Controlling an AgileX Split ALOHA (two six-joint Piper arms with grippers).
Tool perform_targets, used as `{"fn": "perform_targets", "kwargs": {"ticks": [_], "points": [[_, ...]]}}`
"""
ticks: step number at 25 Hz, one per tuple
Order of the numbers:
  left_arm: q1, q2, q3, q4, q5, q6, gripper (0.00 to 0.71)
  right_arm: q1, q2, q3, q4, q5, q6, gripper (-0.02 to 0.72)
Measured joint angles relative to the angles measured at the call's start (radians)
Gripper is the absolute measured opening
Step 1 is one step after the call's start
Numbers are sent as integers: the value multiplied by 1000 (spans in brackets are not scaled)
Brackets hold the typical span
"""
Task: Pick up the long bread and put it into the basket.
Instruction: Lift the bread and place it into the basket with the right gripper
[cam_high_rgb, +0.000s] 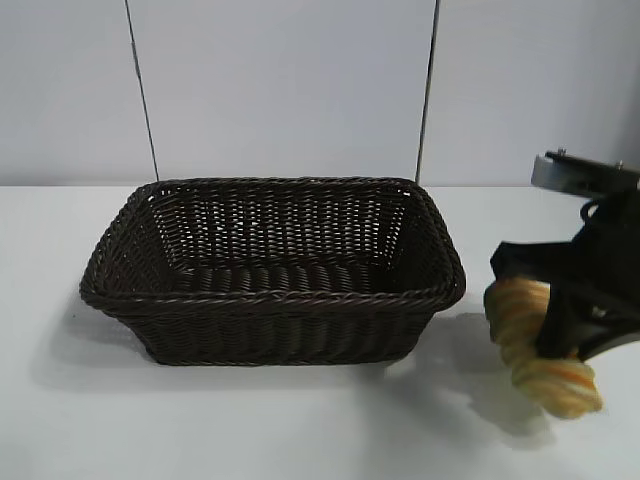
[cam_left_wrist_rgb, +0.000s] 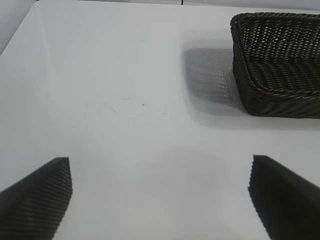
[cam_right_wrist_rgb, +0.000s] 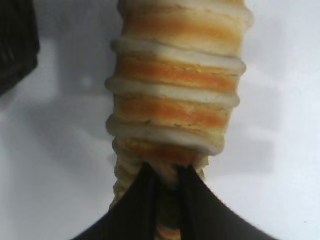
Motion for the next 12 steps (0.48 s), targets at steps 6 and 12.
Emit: {"fn": "perform_targets", "kwargs": {"ticks": [6,12], "points": [[0,0,0,0,0,0,695,0,-4,-122,-4,96,-56,84],[0,0,0,0,0,0,695,0,-4,-129,132,86,-347,84]]}}
